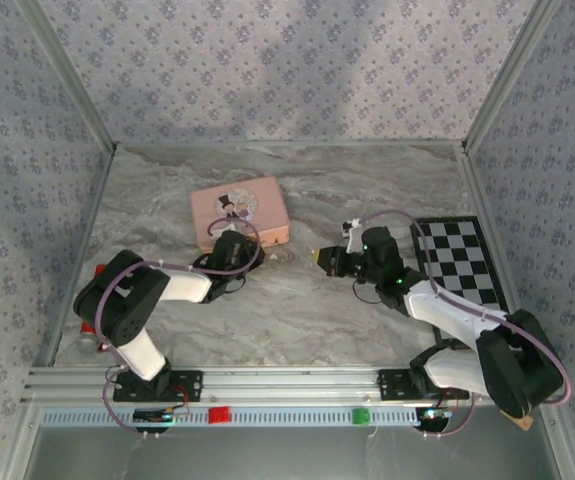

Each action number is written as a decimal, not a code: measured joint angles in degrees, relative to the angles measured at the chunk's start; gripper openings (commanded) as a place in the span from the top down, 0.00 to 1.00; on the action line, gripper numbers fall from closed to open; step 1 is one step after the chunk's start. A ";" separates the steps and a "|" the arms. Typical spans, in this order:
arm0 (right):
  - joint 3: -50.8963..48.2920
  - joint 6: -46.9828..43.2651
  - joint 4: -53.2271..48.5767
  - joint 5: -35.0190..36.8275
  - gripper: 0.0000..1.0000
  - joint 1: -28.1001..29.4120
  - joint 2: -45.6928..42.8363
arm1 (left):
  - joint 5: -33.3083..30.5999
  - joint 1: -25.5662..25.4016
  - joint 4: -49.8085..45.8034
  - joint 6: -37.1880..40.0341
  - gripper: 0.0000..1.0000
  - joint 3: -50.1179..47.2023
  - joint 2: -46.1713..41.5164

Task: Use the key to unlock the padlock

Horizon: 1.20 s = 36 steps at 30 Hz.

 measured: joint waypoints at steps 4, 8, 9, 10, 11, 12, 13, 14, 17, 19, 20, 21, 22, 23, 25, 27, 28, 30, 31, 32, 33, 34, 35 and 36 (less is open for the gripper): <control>0.02 1.51 0.37 -0.37 1.00 2.01 3.04 | 3.32 1.18 -4.17 0.44 0.85 1.49 -2.19; 0.24 3.06 0.87 -0.37 1.00 2.58 6.23 | 6.99 2.49 -5.99 0.61 0.85 2.16 -3.23; 0.35 3.56 1.33 -0.39 1.00 2.67 7.30 | 7.89 2.78 -6.34 0.70 0.85 2.36 -3.30; 0.52 4.02 1.75 -0.44 1.00 2.75 8.33 | 8.68 3.02 -6.54 0.85 0.85 2.56 -3.30; 0.66 4.48 2.19 -0.57 1.00 2.89 9.38 | 9.18 3.19 -6.78 0.94 0.85 2.71 -3.32; 0.79 5.01 2.82 -0.79 1.00 3.04 10.47 | 9.73 3.34 -7.28 1.01 0.85 2.99 -3.37; 0.92 5.55 3.52 -0.98 1.00 3.23 11.50 | 10.14 3.41 -7.72 1.14 0.85 3.30 -3.45; 0.98 5.92 4.04 -1.16 1.00 3.37 12.24 | 10.49 3.50 -7.93 1.14 0.84 3.52 -3.52; 0.98 7.08 5.64 -1.46 1.00 3.80 14.01 | 11.76 3.69 -8.52 1.14 0.84 3.93 -3.69; 1.01 7.74 6.93 -1.64 1.00 3.89 15.13 | 12.85 4.04 -8.74 1.09 0.84 4.07 -3.82; 1.03 8.13 7.54 -1.79 1.00 3.89 15.67 | 13.27 4.15 -8.66 1.01 0.84 4.09 -3.82; 1.03 8.50 8.31 -2.01 1.00 3.89 16.37 | 13.79 4.28 -8.48 0.83 0.84 4.09 -3.82; 1.05 9.03 9.27 -2.21 1.00 3.89 17.18 | 14.27 4.44 -8.31 0.63 0.84 4.09 -3.82; 1.05 9.57 10.19 -2.45 1.00 3.89 17.90 | 14.67 4.50 -8.17 0.50 0.84 4.09 -3.82; 1.05 10.88 12.50 -3.04 1.00 3.89 19.67 | 15.23 4.61 -7.98 0.15 0.84 4.15 -3.82; 1.09 12.35 15.28 -3.65 1.00 3.89 21.79 | 15.82 4.63 -7.74 -0.24 0.84 4.17 -3.82; 1.09 13.11 16.61 -4.00 1.00 3.89 22.75 | 16.20 4.66 -7.65 -0.48 0.84 4.17 -3.82; 1.11 14.53 19.41 -4.55 1.00 3.89 24.70 | 16.81 4.66 -7.56 -0.72 0.83 4.20 -3.82; 1.11 15.10 20.52 -4.76 1.00 3.89 25.51 | 17.09 4.68 -7.43 -1.09 0.83 4.20 -3.82; 1.11 15.72 21.49 -4.90 1.00 3.89 26.14 | 17.27 4.68 -7.37 -1.29 0.83 4.20 -3.82; 1.16 16.15 22.21 -4.98 1.00 3.96 26.60 | 17.46 4.70 -7.32 -1.55 0.83 4.20 -3.82; 1.18 16.55 22.93 -5.09 1.00 4.00 26.95 | 17.70 4.76 -7.30 -1.77 0.84 4.20 -3.82; 1.22 16.90 23.37 -5.11 1.00 4.04 27.15 | 17.90 4.83 -7.19 -1.97 0.84 4.20 -3.82; 1.27 17.27 23.96 -5.11 1.00 4.11 27.30 | 18.12 4.87 -7.04 -2.27 0.83 4.20 -3.82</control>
